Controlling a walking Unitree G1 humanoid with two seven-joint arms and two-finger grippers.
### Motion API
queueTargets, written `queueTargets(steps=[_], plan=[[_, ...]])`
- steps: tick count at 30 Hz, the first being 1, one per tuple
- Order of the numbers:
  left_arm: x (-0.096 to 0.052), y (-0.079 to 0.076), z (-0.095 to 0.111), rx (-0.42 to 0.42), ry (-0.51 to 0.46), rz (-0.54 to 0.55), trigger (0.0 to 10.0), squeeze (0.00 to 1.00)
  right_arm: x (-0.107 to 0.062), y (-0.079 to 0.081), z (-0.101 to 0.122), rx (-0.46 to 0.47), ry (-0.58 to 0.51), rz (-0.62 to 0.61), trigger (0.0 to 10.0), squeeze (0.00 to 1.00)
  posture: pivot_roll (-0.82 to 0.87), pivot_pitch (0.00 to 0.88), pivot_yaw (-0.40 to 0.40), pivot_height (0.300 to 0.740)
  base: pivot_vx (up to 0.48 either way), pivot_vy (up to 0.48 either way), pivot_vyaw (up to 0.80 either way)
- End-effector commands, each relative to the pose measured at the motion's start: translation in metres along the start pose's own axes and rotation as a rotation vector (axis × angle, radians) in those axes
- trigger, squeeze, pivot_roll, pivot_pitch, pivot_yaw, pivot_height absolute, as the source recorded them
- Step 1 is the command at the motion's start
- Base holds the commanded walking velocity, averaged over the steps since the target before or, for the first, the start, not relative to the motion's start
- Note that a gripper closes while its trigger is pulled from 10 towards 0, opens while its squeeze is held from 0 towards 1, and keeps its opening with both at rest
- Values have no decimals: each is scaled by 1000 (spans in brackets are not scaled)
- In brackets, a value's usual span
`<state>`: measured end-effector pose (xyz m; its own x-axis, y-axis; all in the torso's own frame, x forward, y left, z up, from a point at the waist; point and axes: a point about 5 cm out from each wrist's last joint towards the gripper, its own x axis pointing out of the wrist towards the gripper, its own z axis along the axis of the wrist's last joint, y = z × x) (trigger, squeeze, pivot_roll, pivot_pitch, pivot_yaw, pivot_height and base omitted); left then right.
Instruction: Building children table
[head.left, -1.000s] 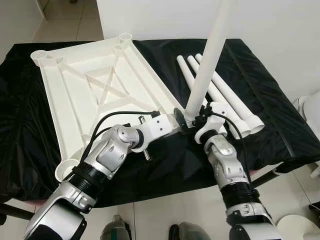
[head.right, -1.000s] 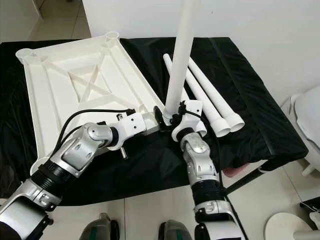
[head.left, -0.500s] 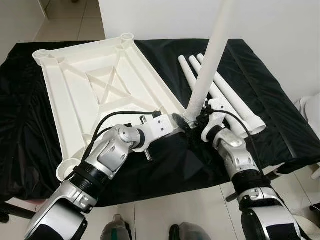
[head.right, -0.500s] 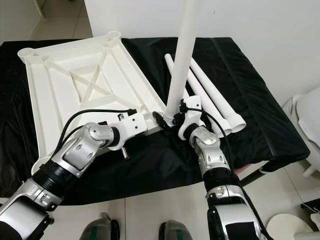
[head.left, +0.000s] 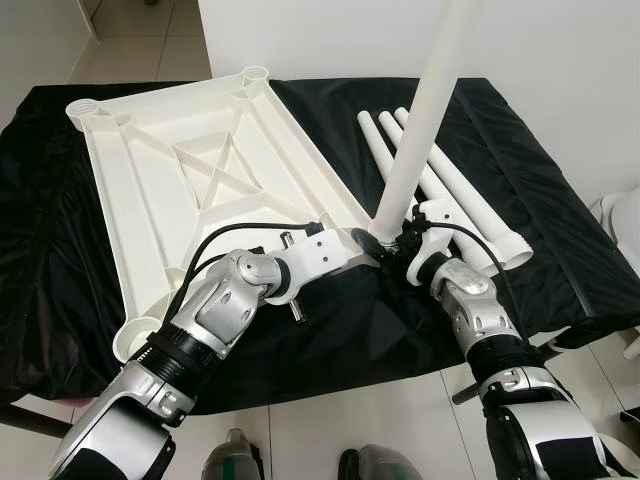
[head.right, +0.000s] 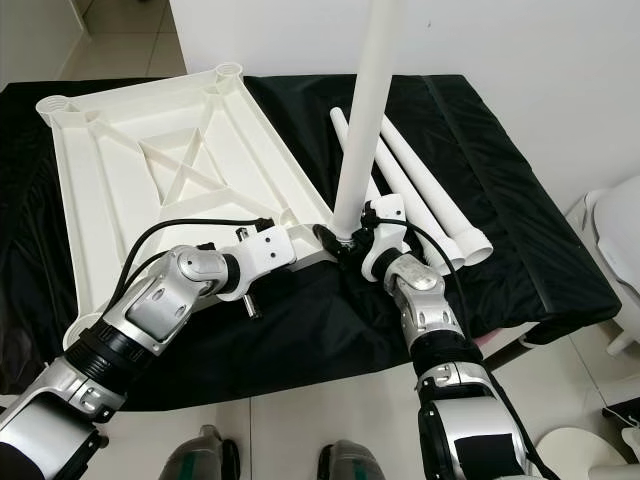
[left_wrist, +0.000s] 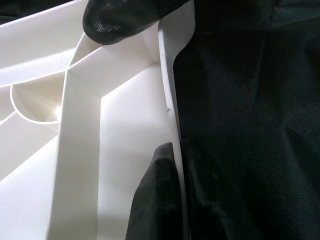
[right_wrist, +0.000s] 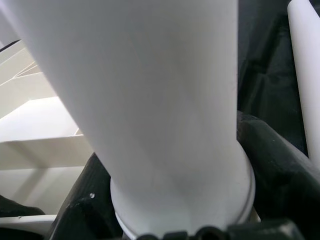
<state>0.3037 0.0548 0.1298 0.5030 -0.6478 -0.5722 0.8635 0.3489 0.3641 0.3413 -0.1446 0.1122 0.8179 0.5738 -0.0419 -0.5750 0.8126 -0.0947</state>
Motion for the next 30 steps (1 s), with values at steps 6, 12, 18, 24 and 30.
queueTargets(steps=[6, 12, 18, 24, 30], plan=[[-1, -1, -2, 23, 9, 17, 10000, 0, 0, 9, 2, 28, -54, -41, 0, 0, -57, 0, 0, 740, 0, 0, 0], [-1, -1, -2, 22, 9, 17, 10000, 0, 2, 26, 6, 87, -99, -88, 0, 0, -59, 0, -2, 740, 0, 0, 0], [0, -3, -1, 20, 7, 14, 10000, 0, 8, 44, 10, 153, -130, -188, 0, 0, -63, 0, -1, 740, 0, 0, 0], [1, -4, -1, 21, 4, 9, 10000, 0, 10, 41, 6, 219, -84, -503, 0, 0, -56, 0, -5, 740, 0, 0, 0], [1, -5, -1, 16, 3, 10, 10000, 0, 8, 46, 6, 233, -68, -540, 0, 0, -58, 0, -6, 740, 0, 0, 0]])
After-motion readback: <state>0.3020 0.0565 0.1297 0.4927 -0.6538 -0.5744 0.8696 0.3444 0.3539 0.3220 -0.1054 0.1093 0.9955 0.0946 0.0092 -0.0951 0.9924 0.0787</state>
